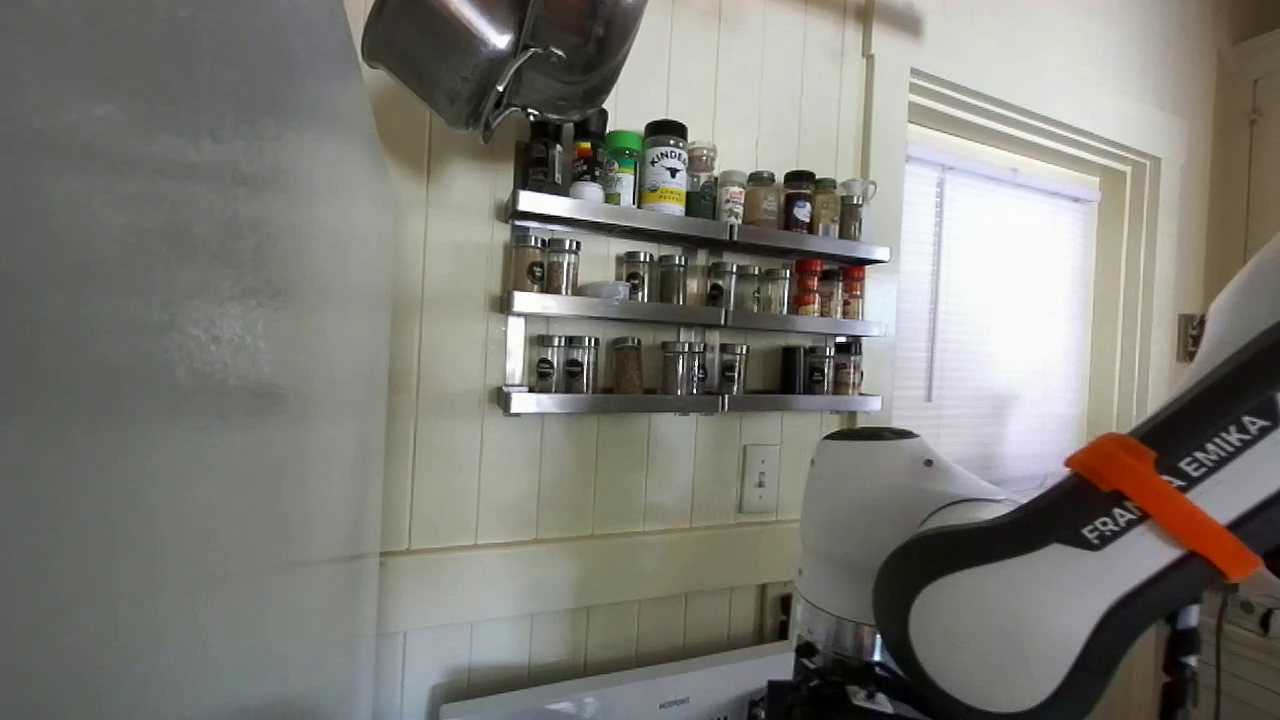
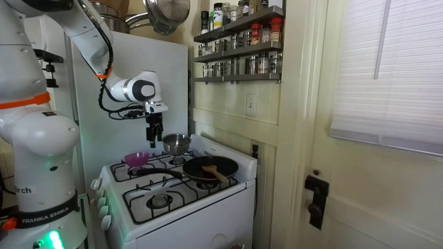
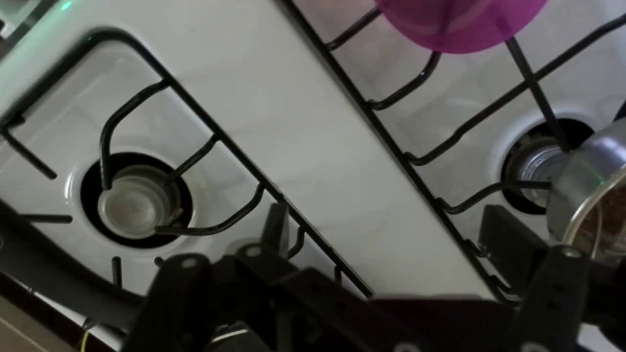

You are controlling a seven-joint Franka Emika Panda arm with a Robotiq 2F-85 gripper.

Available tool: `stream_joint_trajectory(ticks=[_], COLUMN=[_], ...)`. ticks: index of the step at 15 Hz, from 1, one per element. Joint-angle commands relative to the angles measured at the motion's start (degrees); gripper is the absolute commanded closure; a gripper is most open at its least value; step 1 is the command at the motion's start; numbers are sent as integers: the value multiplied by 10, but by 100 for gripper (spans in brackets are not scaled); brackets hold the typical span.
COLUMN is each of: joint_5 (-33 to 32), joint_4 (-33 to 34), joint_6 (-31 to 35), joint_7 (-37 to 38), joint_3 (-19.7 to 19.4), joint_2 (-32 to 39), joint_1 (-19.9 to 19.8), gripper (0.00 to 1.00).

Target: Move the silver bowl backwards, remove the purple bowl from inside it and place it on the stove top and place the smaller silver bowl inside the bigger silver bowl

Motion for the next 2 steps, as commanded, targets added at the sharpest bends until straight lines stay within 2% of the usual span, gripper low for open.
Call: stream_joint_trajectory(ticks=[1,2], joint_5=[14,13], joint_4=[-8,-9], joint_6=[-1,-1], joint_7=[-20,-19], joint_3=[29,33], joint_2=[-15,-19], joint_1=[-31,-36], gripper=[0,0])
